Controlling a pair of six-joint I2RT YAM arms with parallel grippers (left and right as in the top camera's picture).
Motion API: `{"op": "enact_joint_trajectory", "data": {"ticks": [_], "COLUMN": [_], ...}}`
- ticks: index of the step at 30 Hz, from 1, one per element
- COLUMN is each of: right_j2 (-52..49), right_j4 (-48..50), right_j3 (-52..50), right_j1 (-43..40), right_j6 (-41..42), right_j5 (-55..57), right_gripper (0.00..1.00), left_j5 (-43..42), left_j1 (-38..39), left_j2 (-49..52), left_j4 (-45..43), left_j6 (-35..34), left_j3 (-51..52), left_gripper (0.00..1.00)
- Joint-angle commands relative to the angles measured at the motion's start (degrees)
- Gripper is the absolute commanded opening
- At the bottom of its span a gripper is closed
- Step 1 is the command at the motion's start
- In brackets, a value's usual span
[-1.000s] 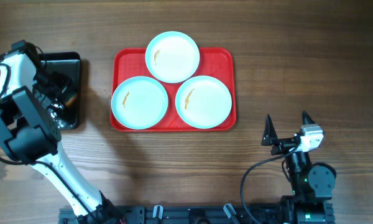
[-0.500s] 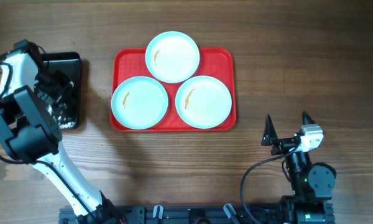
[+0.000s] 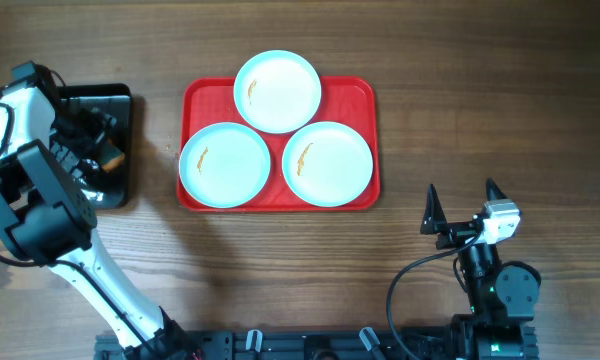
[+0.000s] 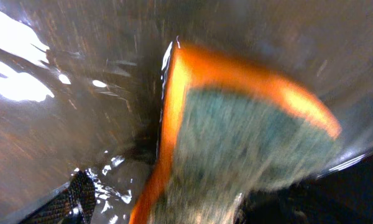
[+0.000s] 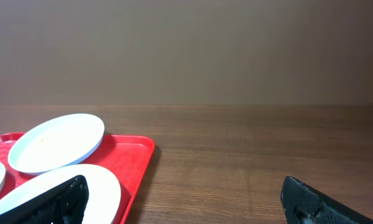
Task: Clean dirty plates on tray and stack at the side
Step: 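Grasp the sponge with the left gripper, then scrub the black pan's surface with the sponge in the left gripper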
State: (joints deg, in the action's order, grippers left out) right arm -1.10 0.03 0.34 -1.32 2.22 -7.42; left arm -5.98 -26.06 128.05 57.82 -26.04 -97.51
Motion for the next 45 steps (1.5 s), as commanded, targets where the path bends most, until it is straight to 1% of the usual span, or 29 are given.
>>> {"op": "enact_joint_trajectory", "data": {"ticks": [1,4,6,9,10,12,13,14,23,24,25,26,27,28,33,36,38,39,40,41,45], "right_j2": [0.5,0.5,0.5,0.5,0.5,0.5,0.5,0.5,0.5,0.5,0.5,0.5,0.5,0.5,0.5,0.5,0.5,0.5,0.5,0.5,0.5], "right_j4": [0.3,0.3,0.3,0.3,0.3,0.3,0.3,0.3,0.3,0.3,0.3,0.3,0.3,0.3,0.3,0.3,0.3,0.3,0.3,0.3,0.3], "right_j3": [0.0,0.0,0.0,0.0,0.0,0.0,0.0,0.0,0.0,0.0,0.0,0.0,0.0,0.0,0.0,0.0,0.0,0.0,0.0,0.0,0.0], "right_j1": [-0.1,-0.1,-0.1,-0.1,-0.1,-0.1,-0.1,-0.1,-0.1,-0.1,-0.1,-0.1,-0.1,-0.1,-0.1,-0.1,-0.1,-0.1,-0.1,-0.1,-0.1], "right_j6": [-0.7,-0.7,-0.7,-0.7,-0.7,-0.7,-0.7,-0.7,-0.7,-0.7,-0.7,-0.7,-0.7,-0.7,-0.7,-0.7,-0.7,-0.7,-0.7,-0.7,-0.7], "right_j5": [0.6,0.6,0.6,0.6,0.6,0.6,0.6,0.6,0.6,0.6,0.6,0.6,0.6,0.6,0.6,0.6,0.6,0.6,0.6,0.6,0.6], "right_gripper": [1.0,1.0,1.0,1.0,1.0,1.0,1.0,1.0,1.0,1.0,1.0,1.0,1.0,1.0,1.0,1.0,1.0,1.0,1.0,1.0,1.0], "left_j5": [4.4,4.3,4.6,4.6,4.6,4.6,4.6,4.6,5.9,5.9,5.9,5.8,5.4,4.4,-5.6,-7.7,-6.9,-6.2,-5.4,-4.9,-4.4], "left_j1": [-0.3,-0.1,0.0,0.1,0.1,0.1,0.1,0.1,0.0,0.0,0.0,0.0,0.0,0.0,0.1,0.2,0.3,0.3,0.3,0.3,0.3], "left_j2": [0.2,0.2,0.2,0.2,0.2,0.2,0.2,0.2,-1.2,-1.7,-2.5,-2.9,-3.3,-3.7,-3.6,-3.6,-3.5,-3.5,-3.5,-3.5,-3.5], "left_j4": [-3.5,-7.2,-7.7,-7.7,-7.8,-7.9,-7.9,-7.9,-7.2,-6.7,-6.0,-5.5,-4.6,-3.5,2.3,3.8,3.7,3.5,3.4,3.3,3.3], "left_j6": [0.5,3.0,3.3,3.3,3.3,3.3,3.3,3.3,3.3,3.3,3.3,3.3,3.3,3.3,3.3,3.3,3.3,3.3,3.3,3.3,3.3], "left_j3": [-0.3,-0.3,-0.3,-0.3,-0.3,-0.3,-0.3,-0.3,-0.3,-0.4,-0.4,-0.4,-0.4,-0.4,-0.3,-0.3,-0.3,-0.3,-0.3,-0.3,0.2], "left_gripper": [0.87,0.81,0.8,0.73,0.65,0.41,0.17,0.04,0.04,0.08,0.35,0.89,1.0,1.0,1.0,1.0,0.75,0.64,0.48,0.43,0.36]}}
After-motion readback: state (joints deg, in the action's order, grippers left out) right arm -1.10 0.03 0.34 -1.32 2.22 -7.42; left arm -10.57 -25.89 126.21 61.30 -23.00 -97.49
